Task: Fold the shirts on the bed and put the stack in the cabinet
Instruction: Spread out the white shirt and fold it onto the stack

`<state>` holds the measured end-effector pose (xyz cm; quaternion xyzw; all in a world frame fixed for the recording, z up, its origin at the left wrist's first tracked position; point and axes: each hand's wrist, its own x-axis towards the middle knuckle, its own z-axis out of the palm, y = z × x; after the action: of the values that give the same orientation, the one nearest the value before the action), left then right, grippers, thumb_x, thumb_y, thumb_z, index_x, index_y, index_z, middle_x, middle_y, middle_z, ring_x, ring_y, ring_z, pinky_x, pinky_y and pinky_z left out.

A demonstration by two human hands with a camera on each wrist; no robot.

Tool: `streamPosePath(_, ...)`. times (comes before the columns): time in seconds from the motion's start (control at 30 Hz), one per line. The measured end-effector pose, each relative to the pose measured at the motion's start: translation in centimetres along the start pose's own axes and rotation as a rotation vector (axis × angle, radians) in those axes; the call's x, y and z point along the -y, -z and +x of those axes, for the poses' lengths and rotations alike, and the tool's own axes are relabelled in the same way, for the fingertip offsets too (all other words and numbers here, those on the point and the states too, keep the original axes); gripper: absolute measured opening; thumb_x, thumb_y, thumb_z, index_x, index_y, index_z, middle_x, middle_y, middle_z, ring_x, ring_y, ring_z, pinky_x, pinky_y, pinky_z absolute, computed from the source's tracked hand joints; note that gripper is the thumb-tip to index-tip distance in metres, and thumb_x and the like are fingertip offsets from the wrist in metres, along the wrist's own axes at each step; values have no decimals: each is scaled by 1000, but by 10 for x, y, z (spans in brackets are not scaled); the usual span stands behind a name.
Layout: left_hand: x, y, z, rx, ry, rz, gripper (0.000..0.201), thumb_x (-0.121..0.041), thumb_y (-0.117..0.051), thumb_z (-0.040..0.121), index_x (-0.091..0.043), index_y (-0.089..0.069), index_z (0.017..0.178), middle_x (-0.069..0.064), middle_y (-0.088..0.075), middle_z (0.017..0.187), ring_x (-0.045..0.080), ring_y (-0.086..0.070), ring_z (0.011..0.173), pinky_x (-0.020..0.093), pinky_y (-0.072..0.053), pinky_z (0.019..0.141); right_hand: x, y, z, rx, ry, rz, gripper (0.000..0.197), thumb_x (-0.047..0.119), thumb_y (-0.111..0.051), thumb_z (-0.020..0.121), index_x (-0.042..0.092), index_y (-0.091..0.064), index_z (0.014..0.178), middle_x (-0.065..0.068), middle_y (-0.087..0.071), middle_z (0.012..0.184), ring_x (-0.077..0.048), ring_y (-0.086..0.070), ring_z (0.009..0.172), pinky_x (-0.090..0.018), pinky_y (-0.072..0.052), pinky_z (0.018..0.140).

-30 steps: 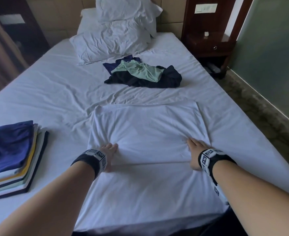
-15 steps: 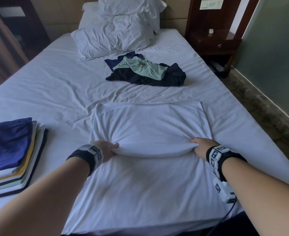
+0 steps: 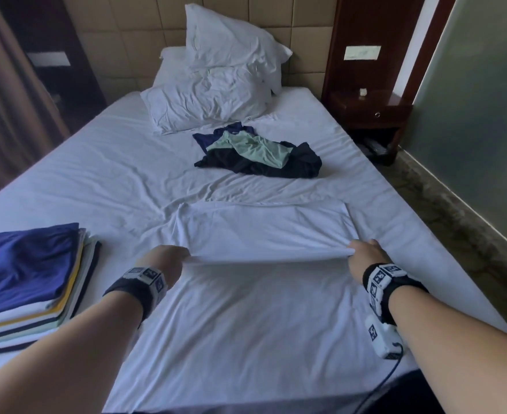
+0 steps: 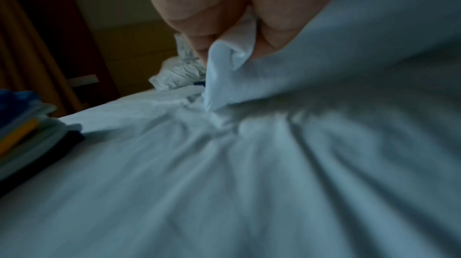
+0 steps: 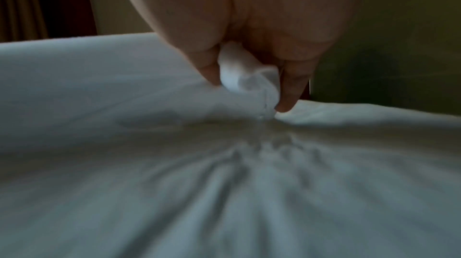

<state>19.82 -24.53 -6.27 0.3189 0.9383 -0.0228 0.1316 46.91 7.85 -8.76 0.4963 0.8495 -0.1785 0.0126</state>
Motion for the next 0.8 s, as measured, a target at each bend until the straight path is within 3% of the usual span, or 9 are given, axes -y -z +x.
streamPosePath(0.07,4,26,-16,-137,22,-75,33,-11,-44,95,-32,-68,105,0,-69,107,23,-60,90,30,-46,74,7,26,-14,-83,19,-19,36,17,-42,96,19,-57,128,-14,-52,127,-38,-59,108,-39,-50,88)
streamPosePath(0.1,6,42,-26,-206,28,-142,31,-12,-45,95,-33,-67,100,3,-70,103,25,-61,89,31,-46,74,11,42,-22,-115,36,-18,37,16,-40,97,19,-56,130,-15,-53,129,-39,-58,111,-41,-50,88)
streamPosePath(0.23,9,108,-67,-453,-20,-370,25,-15,-51,94,-34,-68,94,9,-71,98,30,-61,86,33,-47,73,23,112,-57,-267,94,20,13,11,-40,94,12,-53,95,-17,-62,110,-34,-55,84,-37,-45,72)
streamPosePath(0.37,11,162,-107,-660,-76,-572,16,-32,-51,83,-35,-67,81,6,-73,90,33,-66,85,40,-57,78,29,180,-101,-394,144,90,18,10,-42,98,8,-57,89,-19,-64,99,-39,-59,90,-34,-41,73)
streamPosePath(0.43,13,178,-121,-717,-83,-654,13,-31,-51,78,-31,-65,77,2,-71,83,30,-65,79,39,-58,75,29,204,-120,-433,184,143,23,13,-43,96,6,-54,76,-18,-63,90,-37,-57,81,-34,-40,67)
streamPosePath(0.57,13,184,-139,-695,-89,-740,5,-16,-59,76,-15,-60,71,7,-58,67,23,-52,64,35,-42,63,24,219,-137,-406,188,122,31,21,-45,96,6,-54,71,-13,-56,76,-35,-56,75,-31,-36,61)
streamPosePath(0.63,18,170,-136,-642,-19,-783,9,-15,-63,76,-7,-65,71,16,-66,69,27,-58,63,35,-44,61,20,205,-131,-352,174,89,32,25,-46,97,6,-58,74,-11,-55,74,-33,-55,74,-31,-36,62)
streamPosePath(0.73,24,141,-119,-539,78,-873,4,-17,-72,74,-14,-74,72,10,-73,72,27,-67,68,37,-57,65,10,172,-109,-251,128,54,36,32,-48,98,6,-64,79,-11,-60,79,-30,-56,71,-31,-39,62)
streamPosePath(0.8,25,123,-98,-471,100,-905,2,-17,-77,75,-17,-77,73,3,-72,65,24,-67,65,32,-55,61,5,149,-87,-169,123,21,38,33,-45,98,5,-66,84,-15,-65,88,-32,-59,80,-32,-44,69)
